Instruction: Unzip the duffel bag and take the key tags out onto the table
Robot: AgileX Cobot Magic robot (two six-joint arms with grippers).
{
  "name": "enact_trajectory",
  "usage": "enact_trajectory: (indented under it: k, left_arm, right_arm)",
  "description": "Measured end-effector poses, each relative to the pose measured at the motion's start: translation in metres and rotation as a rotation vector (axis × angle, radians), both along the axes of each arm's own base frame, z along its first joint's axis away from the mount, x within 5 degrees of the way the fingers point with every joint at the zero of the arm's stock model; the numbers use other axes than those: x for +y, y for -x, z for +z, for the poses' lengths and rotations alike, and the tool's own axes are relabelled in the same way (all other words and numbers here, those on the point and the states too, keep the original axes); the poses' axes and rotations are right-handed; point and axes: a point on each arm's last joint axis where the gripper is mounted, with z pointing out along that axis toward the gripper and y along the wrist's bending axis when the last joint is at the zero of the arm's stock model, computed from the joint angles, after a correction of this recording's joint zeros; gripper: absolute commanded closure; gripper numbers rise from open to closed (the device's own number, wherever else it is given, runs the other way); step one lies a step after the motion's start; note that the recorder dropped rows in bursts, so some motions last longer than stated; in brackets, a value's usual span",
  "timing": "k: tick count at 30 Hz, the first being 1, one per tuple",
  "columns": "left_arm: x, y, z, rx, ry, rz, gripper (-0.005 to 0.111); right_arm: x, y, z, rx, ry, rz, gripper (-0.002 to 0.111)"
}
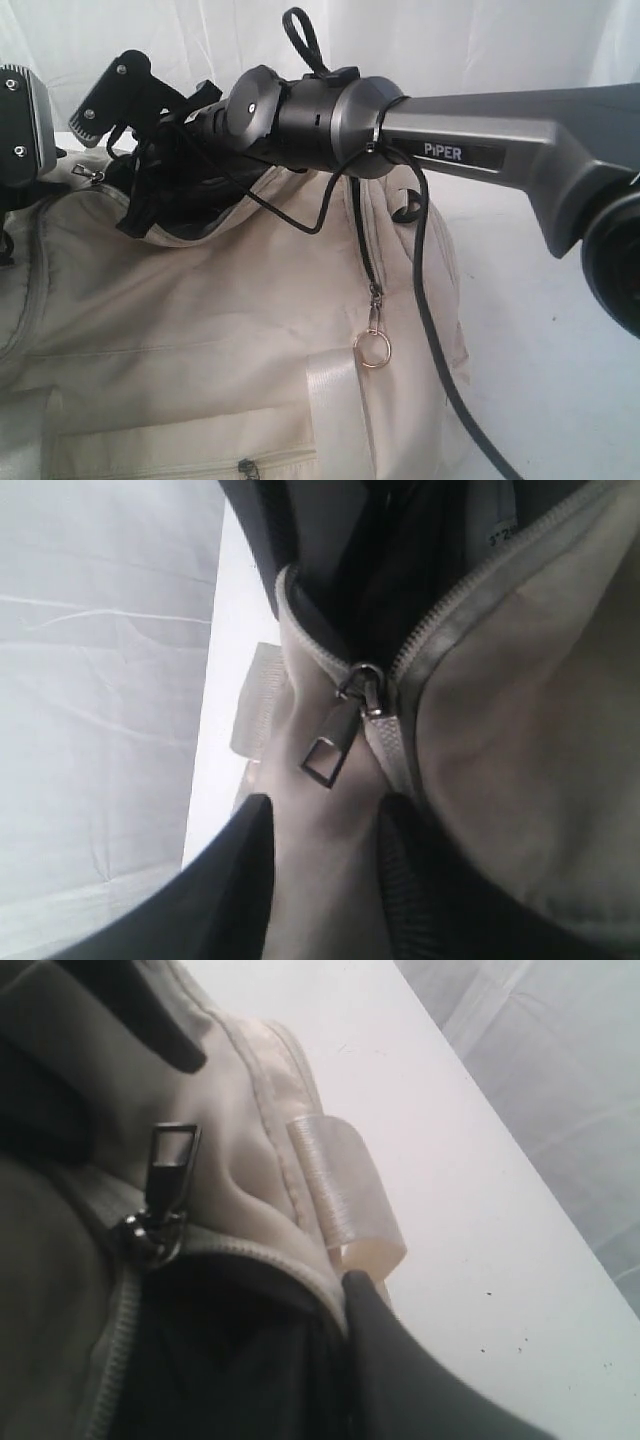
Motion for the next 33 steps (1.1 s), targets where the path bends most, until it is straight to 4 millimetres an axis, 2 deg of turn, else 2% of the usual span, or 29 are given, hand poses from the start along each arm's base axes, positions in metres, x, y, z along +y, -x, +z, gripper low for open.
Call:
enact_trajectory:
  k: [33]
  left_arm:
    - [-0.011, -0.001, -0.006, 0.109, 0.212, 0.011, 0.067]
  right_arm:
    - [-0.004, 0.003, 0.006, 0.103, -0.035, 0.005, 0.108]
